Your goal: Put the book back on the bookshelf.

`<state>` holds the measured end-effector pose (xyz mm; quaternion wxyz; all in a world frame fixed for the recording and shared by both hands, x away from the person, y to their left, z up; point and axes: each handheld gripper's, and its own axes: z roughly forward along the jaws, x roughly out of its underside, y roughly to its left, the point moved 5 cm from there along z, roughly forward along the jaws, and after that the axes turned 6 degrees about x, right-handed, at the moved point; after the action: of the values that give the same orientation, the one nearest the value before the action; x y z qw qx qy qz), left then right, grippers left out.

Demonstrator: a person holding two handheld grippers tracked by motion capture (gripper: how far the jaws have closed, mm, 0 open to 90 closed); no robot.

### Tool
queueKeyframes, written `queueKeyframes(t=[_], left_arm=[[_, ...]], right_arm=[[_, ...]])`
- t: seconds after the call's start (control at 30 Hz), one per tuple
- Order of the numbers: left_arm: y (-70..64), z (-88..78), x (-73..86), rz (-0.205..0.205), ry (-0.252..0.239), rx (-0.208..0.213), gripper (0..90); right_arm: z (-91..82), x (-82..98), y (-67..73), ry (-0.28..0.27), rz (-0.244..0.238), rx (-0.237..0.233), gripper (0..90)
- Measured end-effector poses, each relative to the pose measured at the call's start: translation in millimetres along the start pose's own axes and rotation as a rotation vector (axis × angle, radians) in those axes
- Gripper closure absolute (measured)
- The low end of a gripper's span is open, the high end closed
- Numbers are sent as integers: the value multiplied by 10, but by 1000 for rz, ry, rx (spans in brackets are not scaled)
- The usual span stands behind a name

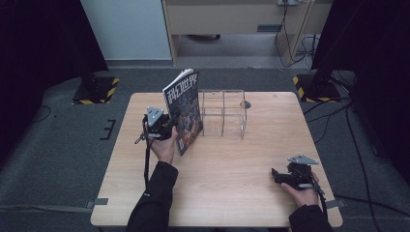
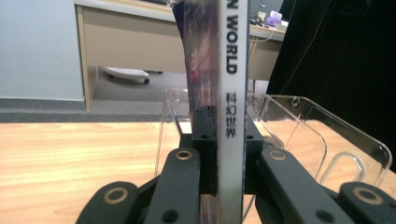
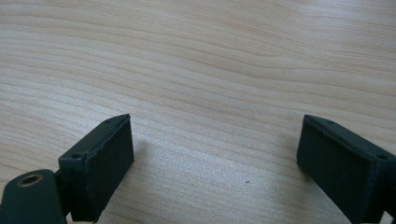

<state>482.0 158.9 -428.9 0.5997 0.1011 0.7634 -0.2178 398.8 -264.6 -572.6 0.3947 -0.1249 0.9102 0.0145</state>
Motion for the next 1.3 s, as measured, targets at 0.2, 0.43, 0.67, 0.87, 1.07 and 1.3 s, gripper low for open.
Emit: queueKeyframes(t=[0.2, 0.43, 0.67, 0.87, 1.07, 1.3], left_arm=[[-20, -139, 109, 8, 21, 6, 817], [-31, -257, 225, 8, 44, 9, 817], [-35, -305, 273, 11, 52, 13, 815], [-4, -294, 166, 7, 42, 15, 782], [17, -264, 27, 6, 32, 3, 769], [-9, -203, -22, -18, 19, 11, 817]], right_arm=[[0, 0, 0, 0, 0, 0, 110], [1, 0, 0, -2, 0, 1, 110], [0, 1, 2, 0, 2, 0, 110], [0, 1, 3, 0, 4, 0, 110], [-2, 2, 4, 3, 5, -1, 110], [-1, 1, 3, 2, 3, -2, 110]])
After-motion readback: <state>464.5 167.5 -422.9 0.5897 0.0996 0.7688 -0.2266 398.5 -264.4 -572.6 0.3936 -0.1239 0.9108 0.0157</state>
